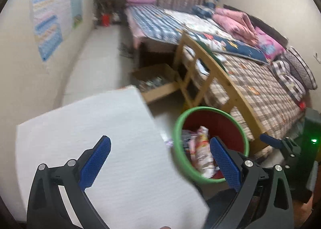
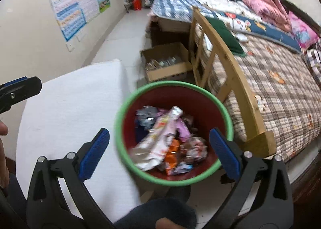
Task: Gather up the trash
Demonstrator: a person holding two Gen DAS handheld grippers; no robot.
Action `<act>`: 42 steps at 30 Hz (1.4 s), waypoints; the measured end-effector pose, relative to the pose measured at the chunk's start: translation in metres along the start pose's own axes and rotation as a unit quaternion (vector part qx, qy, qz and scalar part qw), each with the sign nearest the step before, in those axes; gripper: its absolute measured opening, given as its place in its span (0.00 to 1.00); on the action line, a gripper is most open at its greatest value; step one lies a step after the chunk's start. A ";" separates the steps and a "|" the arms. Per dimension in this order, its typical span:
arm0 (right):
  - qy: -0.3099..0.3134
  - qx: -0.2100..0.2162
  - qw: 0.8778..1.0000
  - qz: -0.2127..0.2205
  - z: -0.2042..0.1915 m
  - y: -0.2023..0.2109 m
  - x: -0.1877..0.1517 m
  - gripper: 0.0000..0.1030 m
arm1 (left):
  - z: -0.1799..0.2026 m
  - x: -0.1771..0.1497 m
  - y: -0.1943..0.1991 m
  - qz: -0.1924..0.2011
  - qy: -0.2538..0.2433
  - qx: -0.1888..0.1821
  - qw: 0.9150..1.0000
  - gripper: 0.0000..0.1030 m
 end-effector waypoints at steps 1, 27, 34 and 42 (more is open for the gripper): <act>0.007 0.007 1.000 0.004 -0.012 0.006 -0.004 0.95 | -0.009 -0.006 0.011 0.007 0.001 0.013 1.000 0.92; 0.051 0.063 0.992 0.099 -0.133 0.081 -0.133 0.95 | -0.109 -0.228 0.151 0.061 0.091 0.224 0.968 0.92; 0.056 0.064 0.989 0.118 -0.137 0.082 -0.136 0.95 | -0.111 -0.250 0.149 0.061 0.101 0.233 0.965 0.92; 0.072 0.067 0.988 0.122 -0.146 0.079 -0.146 0.95 | -0.115 -0.257 0.150 0.065 0.114 0.243 0.961 0.92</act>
Point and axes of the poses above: each gripper's, at about its wrist camera, not at the fingertips, and y roughly against the way its jaws point, z to its right, x to its top, the point moved 7 cm from there along -y, roughly the way its jaws point, and after that the axes turned 15 degrees about -y, right-handed, at the moved point
